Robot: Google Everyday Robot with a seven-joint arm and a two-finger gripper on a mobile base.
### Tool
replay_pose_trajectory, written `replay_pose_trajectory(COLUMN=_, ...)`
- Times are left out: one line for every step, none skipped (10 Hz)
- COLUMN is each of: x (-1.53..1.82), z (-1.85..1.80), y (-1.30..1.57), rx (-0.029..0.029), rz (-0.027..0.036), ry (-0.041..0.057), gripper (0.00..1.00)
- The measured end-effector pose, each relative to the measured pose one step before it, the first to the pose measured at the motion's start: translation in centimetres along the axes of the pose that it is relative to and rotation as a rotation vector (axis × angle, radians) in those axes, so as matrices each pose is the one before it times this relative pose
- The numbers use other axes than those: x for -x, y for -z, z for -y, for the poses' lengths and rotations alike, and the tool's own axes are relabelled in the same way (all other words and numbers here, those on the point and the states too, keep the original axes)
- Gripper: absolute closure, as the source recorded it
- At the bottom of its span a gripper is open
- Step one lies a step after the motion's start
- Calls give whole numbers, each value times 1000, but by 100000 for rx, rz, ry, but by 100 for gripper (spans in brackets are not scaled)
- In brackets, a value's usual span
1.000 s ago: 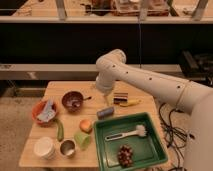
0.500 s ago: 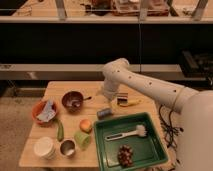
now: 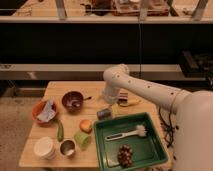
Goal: Place sponge in metal cup
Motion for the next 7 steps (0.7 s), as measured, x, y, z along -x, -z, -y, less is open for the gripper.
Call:
replay_pose_trajectory(x=-141, z=-179, y=-288, rx=-569, rz=-892, ry=488, gripper=20)
replay_pose_trajectory(x=-177, z=-127, y=-387, rx=-898, rz=-837, ry=1231, gripper=20)
replay_pose_trajectory(x=-35, z=52, y=-317, rx=-468, rz=-274, ry=1055, gripper=20)
replay_pose_trajectory(x=7, z=195, y=-162, rx=-340, rz=-123, ry=579, gripper=20)
replay_pose_trajectory(x=-155, z=390, y=123, rx=-488, rz=-52, ry=195, gripper=20)
replay_pose_trajectory(x=-319, z=398, y=376, rx=-355, rz=-524, ry=146, gripper=20)
replay_pose_trajectory(x=-179, z=206, y=122, rx=448, rz=-33, ry=-11, gripper=20)
